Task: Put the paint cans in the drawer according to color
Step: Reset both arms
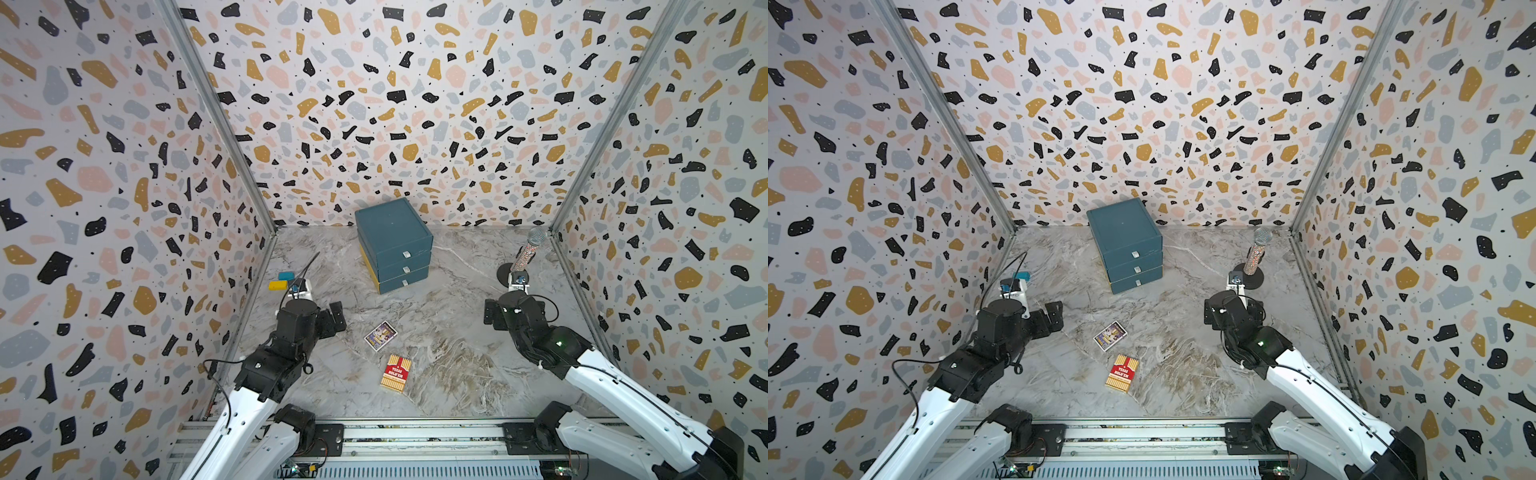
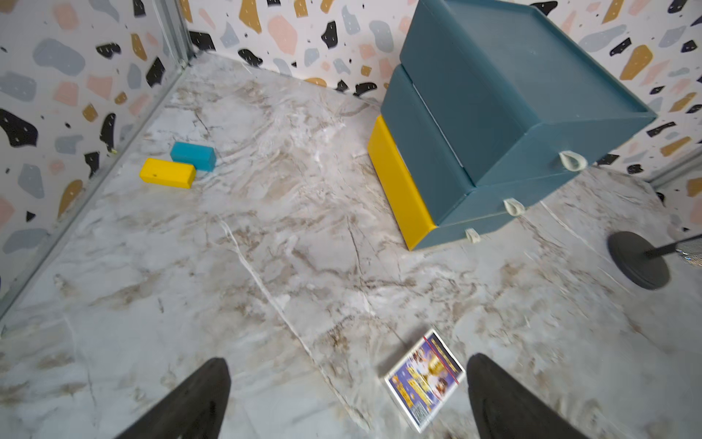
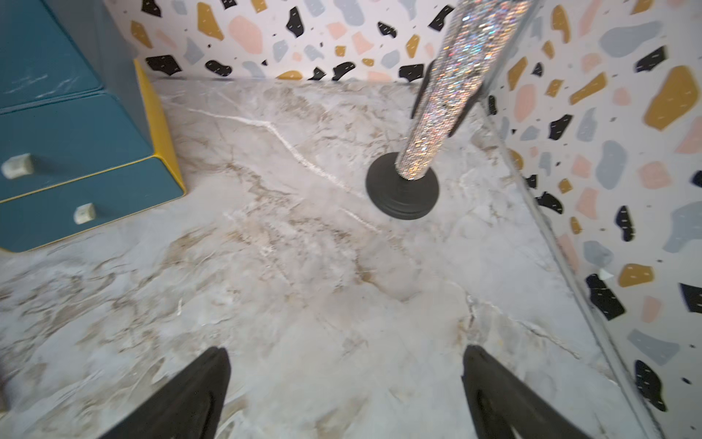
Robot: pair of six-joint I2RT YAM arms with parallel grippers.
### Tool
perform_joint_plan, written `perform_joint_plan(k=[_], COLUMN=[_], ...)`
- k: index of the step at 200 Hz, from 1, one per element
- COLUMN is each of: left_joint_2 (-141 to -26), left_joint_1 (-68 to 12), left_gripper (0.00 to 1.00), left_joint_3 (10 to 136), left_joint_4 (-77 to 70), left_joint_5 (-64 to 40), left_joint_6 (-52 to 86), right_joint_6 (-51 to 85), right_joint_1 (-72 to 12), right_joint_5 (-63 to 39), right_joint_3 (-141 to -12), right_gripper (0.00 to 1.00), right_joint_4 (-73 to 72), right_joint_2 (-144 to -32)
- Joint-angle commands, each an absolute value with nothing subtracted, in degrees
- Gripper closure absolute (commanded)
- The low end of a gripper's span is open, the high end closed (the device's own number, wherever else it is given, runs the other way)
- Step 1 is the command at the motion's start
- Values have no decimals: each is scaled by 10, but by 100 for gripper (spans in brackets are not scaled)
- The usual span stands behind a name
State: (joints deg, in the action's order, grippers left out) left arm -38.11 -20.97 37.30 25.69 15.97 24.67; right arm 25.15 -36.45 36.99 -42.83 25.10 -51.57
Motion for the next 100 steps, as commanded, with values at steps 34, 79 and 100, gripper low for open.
perform_joint_plan(k=[34,79,100], left_joint_2=[-436,-653,-675], left_joint_1=[-213,-200,-177], left_gripper=[0,0,0], left_joint_3=[166,158,173], left_joint_4=[-222,-418,-398], left_joint_5=[267,263,233], left_joint_6=[-22,-115,-87], right_joint_6=[122,42,38], right_joint_1=[-320,-276,-247], right_joint_5=[402,414,406], right_joint_3=[-312,-250,-248], right_gripper=[0,0,0], right_joint_4=[80,-89,-116], right_joint_2=[-473,-531,-570])
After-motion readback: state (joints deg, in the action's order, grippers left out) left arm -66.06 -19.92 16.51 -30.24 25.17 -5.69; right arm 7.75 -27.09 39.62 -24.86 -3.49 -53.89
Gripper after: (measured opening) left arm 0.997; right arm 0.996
